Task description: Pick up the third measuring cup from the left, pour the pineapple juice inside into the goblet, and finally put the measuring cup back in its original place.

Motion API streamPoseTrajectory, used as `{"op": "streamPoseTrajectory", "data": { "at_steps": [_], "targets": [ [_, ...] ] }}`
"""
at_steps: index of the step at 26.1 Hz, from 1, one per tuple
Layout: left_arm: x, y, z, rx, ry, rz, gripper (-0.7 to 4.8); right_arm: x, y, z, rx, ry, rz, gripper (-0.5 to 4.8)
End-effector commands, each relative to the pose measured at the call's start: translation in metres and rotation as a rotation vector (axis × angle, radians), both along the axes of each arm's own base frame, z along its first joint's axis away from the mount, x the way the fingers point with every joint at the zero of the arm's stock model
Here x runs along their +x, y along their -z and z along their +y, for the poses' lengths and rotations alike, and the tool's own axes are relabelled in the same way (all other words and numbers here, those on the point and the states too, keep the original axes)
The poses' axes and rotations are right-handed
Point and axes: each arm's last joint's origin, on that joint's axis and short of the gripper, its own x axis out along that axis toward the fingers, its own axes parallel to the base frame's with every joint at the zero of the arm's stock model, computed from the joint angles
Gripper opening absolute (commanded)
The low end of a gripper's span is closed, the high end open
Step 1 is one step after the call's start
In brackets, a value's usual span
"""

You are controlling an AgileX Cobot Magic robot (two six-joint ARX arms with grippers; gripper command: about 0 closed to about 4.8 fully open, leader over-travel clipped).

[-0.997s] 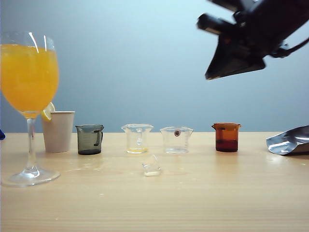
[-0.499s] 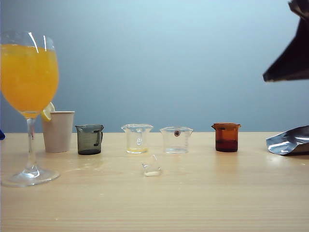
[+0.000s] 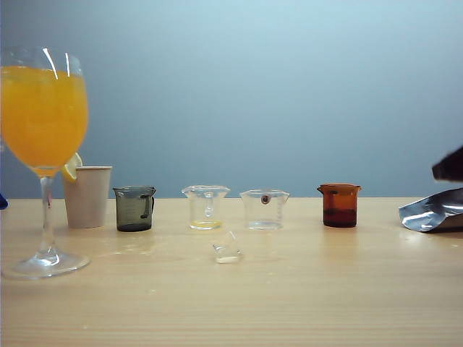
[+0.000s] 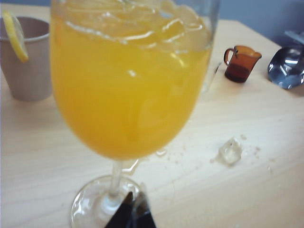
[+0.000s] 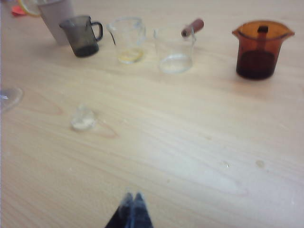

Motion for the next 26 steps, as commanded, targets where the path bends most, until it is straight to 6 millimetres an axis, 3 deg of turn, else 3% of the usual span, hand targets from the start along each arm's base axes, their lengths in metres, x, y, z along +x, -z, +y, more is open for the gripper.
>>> {"op": "streamPoseTrajectory", "data": {
  "at_steps": [1,6,19,26],
  "targets": [
    [0.003,0.003,-0.001,-0.033,0.003,-0.069,-0.05,-0.002,0.002,-0.002,0.014,0.000,-0.019,-0.01],
    [0.003,0.007,-0.001,-0.024,0.001,-0.047,-0.03,-0.007,0.011,-0.004,-0.040,0.002,0.055,0.00],
    [0.002,0.006,0.001,-0.031,-0.007,-0.059,-0.03,-0.007,0.008,-0.006,-0.026,0.015,0.031,0.00],
    [0.008,0.003,0.030,-0.046,-0.226,-0.094,-0.04,0.000,0.000,-0.028,0.032,0.245,-0.069,0.00]
  ]
}}
